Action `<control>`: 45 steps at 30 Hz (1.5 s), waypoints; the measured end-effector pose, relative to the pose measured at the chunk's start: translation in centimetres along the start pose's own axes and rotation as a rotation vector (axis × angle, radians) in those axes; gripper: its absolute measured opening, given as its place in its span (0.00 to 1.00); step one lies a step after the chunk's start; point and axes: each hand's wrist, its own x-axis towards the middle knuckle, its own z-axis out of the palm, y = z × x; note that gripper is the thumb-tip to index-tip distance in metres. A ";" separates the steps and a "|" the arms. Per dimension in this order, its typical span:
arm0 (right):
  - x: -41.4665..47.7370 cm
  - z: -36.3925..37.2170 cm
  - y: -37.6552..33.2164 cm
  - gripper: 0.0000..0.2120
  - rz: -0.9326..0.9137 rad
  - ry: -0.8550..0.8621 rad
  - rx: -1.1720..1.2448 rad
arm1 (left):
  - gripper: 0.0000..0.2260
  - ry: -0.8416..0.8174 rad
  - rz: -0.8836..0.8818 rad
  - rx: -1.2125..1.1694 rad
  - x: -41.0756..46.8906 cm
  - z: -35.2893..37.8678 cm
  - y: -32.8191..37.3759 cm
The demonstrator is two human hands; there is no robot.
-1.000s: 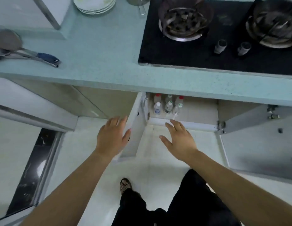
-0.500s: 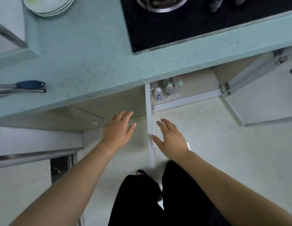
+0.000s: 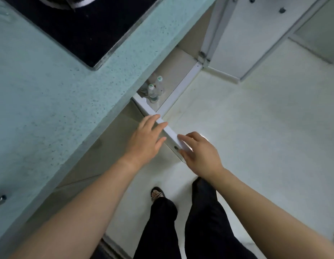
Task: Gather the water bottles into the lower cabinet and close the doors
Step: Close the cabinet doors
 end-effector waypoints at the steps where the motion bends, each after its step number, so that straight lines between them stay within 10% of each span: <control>1: 0.0 -0.1 0.2 0.17 0.005 0.023 -0.018 | 0.17 0.014 0.025 0.012 0.6 0.2 0.1; 18: 11.7 -5.8 9.6 0.07 -0.076 0.475 -0.250 | 0.31 0.013 -0.028 0.210 9.2 2.1 2.5; 28: 20.3 -9.5 11.3 0.31 -0.232 -0.053 -0.273 | 0.31 0.070 -0.373 0.171 15.6 0.7 5.4; 45: 26.1 -11.0 13.1 0.31 -0.358 -0.091 -0.422 | 0.31 0.077 -0.581 0.171 17.8 1.0 5.3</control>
